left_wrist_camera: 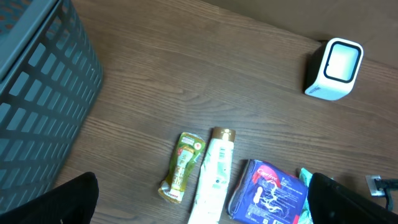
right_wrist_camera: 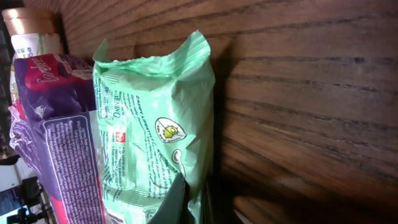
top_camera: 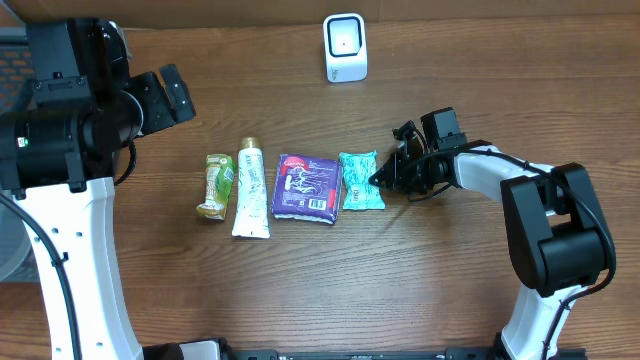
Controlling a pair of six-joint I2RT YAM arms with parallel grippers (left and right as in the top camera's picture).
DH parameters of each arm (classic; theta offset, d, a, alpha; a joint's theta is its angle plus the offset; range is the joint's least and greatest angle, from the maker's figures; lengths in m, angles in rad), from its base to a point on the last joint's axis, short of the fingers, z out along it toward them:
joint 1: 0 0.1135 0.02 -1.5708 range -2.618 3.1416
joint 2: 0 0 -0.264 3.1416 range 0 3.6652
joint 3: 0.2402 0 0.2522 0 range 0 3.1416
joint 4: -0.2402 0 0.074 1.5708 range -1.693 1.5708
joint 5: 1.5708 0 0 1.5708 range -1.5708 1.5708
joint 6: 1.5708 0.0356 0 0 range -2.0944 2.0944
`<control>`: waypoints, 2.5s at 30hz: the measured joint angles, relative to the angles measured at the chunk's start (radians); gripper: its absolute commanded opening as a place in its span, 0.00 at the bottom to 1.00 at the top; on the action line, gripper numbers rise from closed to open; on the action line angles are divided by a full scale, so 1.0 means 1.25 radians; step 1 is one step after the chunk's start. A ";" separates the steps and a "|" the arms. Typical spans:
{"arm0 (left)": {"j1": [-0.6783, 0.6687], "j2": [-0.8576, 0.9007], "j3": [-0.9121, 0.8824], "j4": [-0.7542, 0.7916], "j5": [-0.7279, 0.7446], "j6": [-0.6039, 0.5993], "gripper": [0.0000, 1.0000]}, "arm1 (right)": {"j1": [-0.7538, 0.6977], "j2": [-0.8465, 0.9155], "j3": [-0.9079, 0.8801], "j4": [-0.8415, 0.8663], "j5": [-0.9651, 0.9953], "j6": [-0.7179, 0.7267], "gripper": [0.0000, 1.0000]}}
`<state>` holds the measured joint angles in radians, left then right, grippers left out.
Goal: Scan the item barcode
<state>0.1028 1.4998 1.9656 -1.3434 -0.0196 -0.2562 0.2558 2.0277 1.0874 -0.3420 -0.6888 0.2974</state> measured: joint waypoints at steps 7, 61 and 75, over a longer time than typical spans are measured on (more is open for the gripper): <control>0.000 0.000 0.000 0.000 0.000 0.000 1.00 | -0.006 -0.015 0.002 -0.032 0.016 -0.002 0.04; 0.000 0.000 0.000 0.000 0.000 0.000 1.00 | -0.099 -0.186 -0.041 -0.191 0.358 0.073 0.71; 0.000 0.000 0.000 0.000 0.000 0.000 1.00 | -0.102 -0.102 -0.017 -0.046 0.284 0.056 0.20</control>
<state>0.1028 1.4998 1.9659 -1.3437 -0.0200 -0.2562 0.1284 1.9003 1.0664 -0.4000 -0.3336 0.3668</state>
